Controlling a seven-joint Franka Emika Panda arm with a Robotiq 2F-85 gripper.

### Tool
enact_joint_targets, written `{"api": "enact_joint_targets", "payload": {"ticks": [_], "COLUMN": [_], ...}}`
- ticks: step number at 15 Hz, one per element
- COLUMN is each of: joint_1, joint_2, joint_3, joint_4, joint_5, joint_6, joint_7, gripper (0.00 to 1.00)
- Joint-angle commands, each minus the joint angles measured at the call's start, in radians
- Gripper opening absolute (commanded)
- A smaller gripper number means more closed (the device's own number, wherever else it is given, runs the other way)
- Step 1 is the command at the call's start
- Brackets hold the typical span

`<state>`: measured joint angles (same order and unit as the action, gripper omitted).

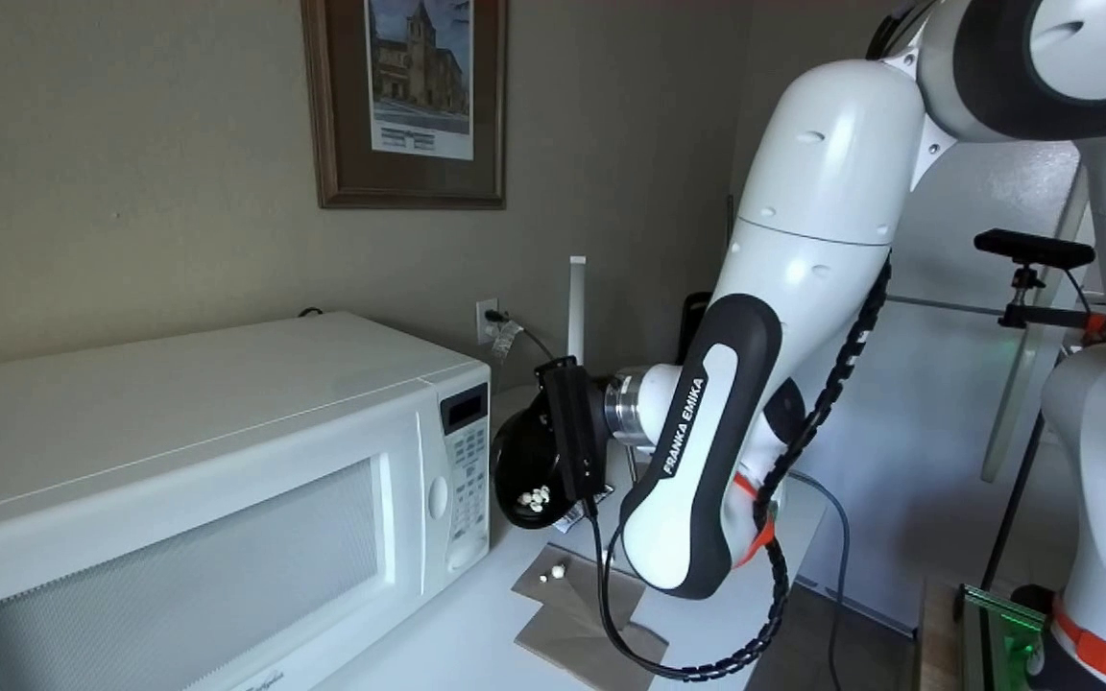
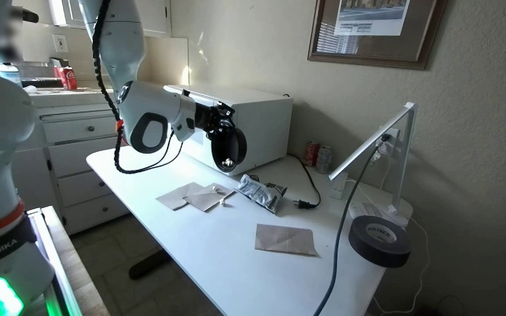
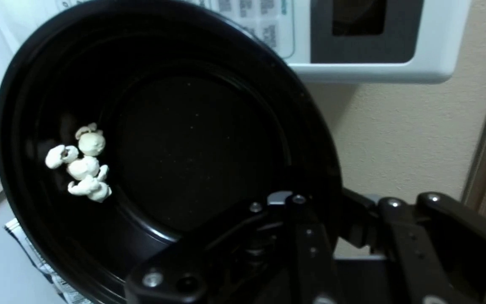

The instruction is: Pick up the black bowl and pour all the popcorn onto the brown paper in front of the microwave

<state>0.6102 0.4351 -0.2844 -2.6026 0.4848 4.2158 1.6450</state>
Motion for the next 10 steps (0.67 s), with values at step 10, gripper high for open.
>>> {"api": "enact_joint_targets", "payload": {"ticks": [10], "joint_1": [-0.027], "joint_2": [0.007], "joint_3": [0.042], "joint_4": [-0.052], "joint_5": [0.001], "joint_6": [0.016], "joint_7": [0.01], "gripper": [0.01]}}
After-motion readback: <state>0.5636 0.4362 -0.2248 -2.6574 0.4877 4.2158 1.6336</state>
